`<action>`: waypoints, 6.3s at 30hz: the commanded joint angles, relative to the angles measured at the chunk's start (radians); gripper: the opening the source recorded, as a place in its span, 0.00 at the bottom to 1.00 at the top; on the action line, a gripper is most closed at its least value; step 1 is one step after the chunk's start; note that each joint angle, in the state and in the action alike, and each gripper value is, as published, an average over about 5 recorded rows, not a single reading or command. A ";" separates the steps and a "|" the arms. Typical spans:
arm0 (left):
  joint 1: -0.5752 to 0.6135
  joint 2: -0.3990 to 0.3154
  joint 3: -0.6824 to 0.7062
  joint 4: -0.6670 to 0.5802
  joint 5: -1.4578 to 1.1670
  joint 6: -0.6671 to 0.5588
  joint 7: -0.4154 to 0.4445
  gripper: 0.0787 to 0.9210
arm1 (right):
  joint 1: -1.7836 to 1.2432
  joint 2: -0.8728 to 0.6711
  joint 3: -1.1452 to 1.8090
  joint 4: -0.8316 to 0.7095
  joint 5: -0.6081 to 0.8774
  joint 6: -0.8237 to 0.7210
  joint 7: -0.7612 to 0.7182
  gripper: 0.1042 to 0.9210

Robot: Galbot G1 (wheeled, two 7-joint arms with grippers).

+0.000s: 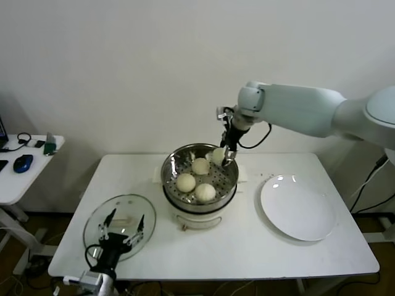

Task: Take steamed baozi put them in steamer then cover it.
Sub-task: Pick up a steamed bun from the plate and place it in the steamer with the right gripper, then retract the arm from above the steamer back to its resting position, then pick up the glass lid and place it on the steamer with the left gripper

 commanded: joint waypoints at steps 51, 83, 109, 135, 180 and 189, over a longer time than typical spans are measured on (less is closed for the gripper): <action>-0.021 0.000 -0.031 0.014 0.173 0.018 -0.028 0.88 | -0.518 -0.707 0.789 0.360 -0.040 0.397 0.700 0.88; 0.001 0.053 0.032 0.076 1.505 0.219 -0.052 0.88 | -2.088 -0.392 2.396 0.765 -0.271 0.273 0.943 0.88; -0.289 -0.002 0.021 0.507 1.471 0.165 -0.161 0.88 | -2.196 -0.293 2.481 0.746 -0.393 0.335 0.809 0.88; -0.396 0.028 0.042 0.591 1.367 0.165 -0.169 0.79 | -2.194 -0.252 2.484 0.698 -0.470 0.366 0.782 0.88; -0.310 0.421 0.137 -0.108 1.224 0.694 0.045 0.09 | -1.999 -0.276 2.375 0.583 -0.529 0.363 0.801 0.88; -0.565 0.397 0.474 -0.091 1.347 0.757 0.257 0.09 | -1.960 -0.256 2.348 0.545 -0.562 0.364 0.802 0.88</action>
